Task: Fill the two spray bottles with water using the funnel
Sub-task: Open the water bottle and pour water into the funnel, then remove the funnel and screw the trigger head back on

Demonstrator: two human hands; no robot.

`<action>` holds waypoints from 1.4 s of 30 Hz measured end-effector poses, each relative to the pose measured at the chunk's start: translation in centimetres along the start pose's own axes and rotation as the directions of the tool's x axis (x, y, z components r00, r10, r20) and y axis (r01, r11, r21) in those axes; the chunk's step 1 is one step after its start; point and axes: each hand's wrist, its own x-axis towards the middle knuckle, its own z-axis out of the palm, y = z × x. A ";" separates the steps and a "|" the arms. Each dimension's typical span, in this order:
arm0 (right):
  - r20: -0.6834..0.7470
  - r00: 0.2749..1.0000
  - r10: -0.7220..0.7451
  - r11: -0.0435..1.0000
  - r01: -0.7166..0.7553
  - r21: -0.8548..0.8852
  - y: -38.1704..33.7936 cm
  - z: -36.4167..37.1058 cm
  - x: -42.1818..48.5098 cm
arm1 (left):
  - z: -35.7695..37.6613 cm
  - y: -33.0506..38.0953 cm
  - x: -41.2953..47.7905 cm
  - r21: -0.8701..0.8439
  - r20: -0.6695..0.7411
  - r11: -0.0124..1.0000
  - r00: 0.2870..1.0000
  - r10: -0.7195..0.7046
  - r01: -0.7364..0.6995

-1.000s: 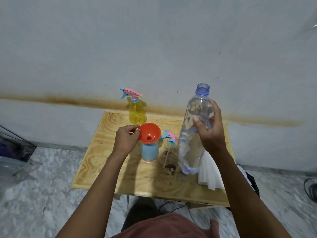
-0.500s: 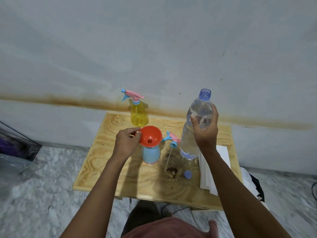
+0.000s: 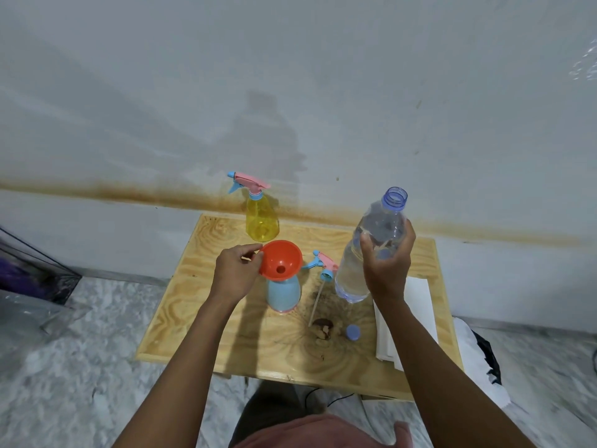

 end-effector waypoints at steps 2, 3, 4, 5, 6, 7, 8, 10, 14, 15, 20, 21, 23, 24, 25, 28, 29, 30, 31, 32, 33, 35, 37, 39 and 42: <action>0.007 1.000 0.003 1.000 -0.003 0.001 0.1 -0.1 -0.1 | 0.0 0.1 0.0 -0.004 0.001 1.000 1.000 -0.004 0.004; 0.014 1.000 0.009 1.000 -0.009 0.010 0.1 -0.2 -0.2 | 0.0 0.1 0.0 -0.003 0.003 1.000 1.000 -0.005 0.005; 0.019 1.000 0.014 1.000 -0.014 0.020 0.2 -0.1 -0.2 | 0.0 0.1 0.0 0.001 0.003 1.000 1.000 -0.004 0.004; 0.023 1.000 0.020 0.999 -0.021 0.024 0.2 -0.2 -0.2 | 0.0 0.1 0.0 0.003 0.003 1.000 1.000 -0.002 0.002; 0.031 0.999 0.027 0.999 -0.028 0.029 0.2 -0.2 -0.2 | 0.1 0.1 0.0 0.003 0.002 1.000 1.000 -0.001 0.001; 0.040 0.998 0.040 0.999 -0.041 0.028 0.1 -0.2 -0.3 | 0.1 0.1 0.0 0.001 0.002 1.000 1.000 0.000 0.000; 0.048 0.998 0.051 0.998 -0.052 0.025 0.0 -0.3 -0.3 | 0.1 0.2 0.0 -0.001 0.004 1.000 1.000 0.002 -0.002; 0.052 0.997 0.065 0.998 -0.064 -0.003 0.0 -0.5 -0.4 | 0.1 0.2 -0.1 -0.002 0.009 1.000 1.000 0.004 -0.004; -0.050 0.999 -0.017 0.994 0.011 -0.107 -0.6 -0.8 -1.0 | 0.2 0.3 -0.1 -0.010 0.009 1.000 1.000 0.004 -0.004; -0.106 0.991 -0.076 0.984 0.057 -0.170 -0.9 -0.8 -1.4 | 0.2 0.3 -0.2 -0.011 0.010 1.000 1.000 0.002 -0.002; -0.100 0.861 -0.498 0.839 0.449 -0.308 -2.4 -0.2 -4.0 | 0.1 0.4 -0.2 -0.012 0.024 1.000 1.000 -0.007 0.007; 0.000 0.849 -0.529 0.819 0.511 -0.262 -2.7 0.0 -4.4 | 0.1 0.3 -0.2 -0.010 0.028 1.000 1.000 -0.007 0.008; 0.238 0.882 -0.407 0.866 0.456 -0.206 -3.1 0.9 -5.0 | 0.0 0.2 -0.2 -0.007 0.028 1.000 1.000 -0.012 0.012; 0.347 0.900 -0.265 0.907 0.355 -0.227 -3.0 1.5 -5.2 | 0.0 0.2 -0.2 -0.010 0.028 1.000 1.000 -0.015 0.016; 0.430 0.898 -0.093 0.942 0.219 -0.254 -2.9 2.2 -5.2 | 0.0 0.2 -0.2 -0.016 0.027 1.000 0.999 -0.020 0.021; 0.546 0.774 0.320 0.946 -0.232 -0.225 -2.4 4.0 -4.7 | -0.1 0.0 -0.2 -0.044 0.029 0.999 0.999 -0.031 0.032; 0.552 0.750 0.365 0.931 -0.291 -0.220 -2.3 4.5 -4.5 | -0.1 0.0 -0.3 -0.060 0.033 0.998 0.999 -0.031 0.033; 0.549 0.745 0.378 0.926 -0.298 -0.232 -2.1 4.9 -4.3 | -0.1 -0.1 -0.4 -0.079 0.036 0.996 0.999 -0.028 0.031; 0.544 0.751 0.374 0.927 -0.277 -0.254 -2.0 5.3 -4.3 | -0.2 -0.1 -0.6 -0.098 0.037 0.995 0.999 -0.025 0.029; 0.539 0.761 0.362 0.930 -0.250 -0.270 -2.0 5.6 -4.3 | -0.3 -0.1 -0.8 -0.123 0.037 0.992 0.999 -0.023 0.028; 0.532 0.769 0.354 0.931 -0.232 -0.283 -1.9 5.9 -4.2 | -0.4 0.0 -1.1 -0.158 0.040 0.987 0.999 -0.027 0.033; 0.510 0.784 0.353 0.928 -0.226 -0.295 -1.9 6.3 -4.1 | -0.7 -0.2 -1.4 -0.250 0.048 0.966 0.997 -0.055 0.066; 0.479 0.803 0.355 0.925 -0.228 -0.303 -2.0 6.6 -3.8 | -1.0 -0.9 -1.4 -0.302 0.032 0.947 0.994 -0.102 0.107; 0.448 0.816 0.364 0.920 -0.241 -0.309 -1.9 6.6 -3.6 | -1.0 -2.1 -1.4 -0.286 0.021 0.950 0.992 -0.122 0.123; 0.433 0.808 0.399 0.908 -0.281 -0.312 -1.9 6.6 -3.7 | -0.1 -3.2 -1.3 -0.146 0.119 0.983 0.988 -0.094 0.111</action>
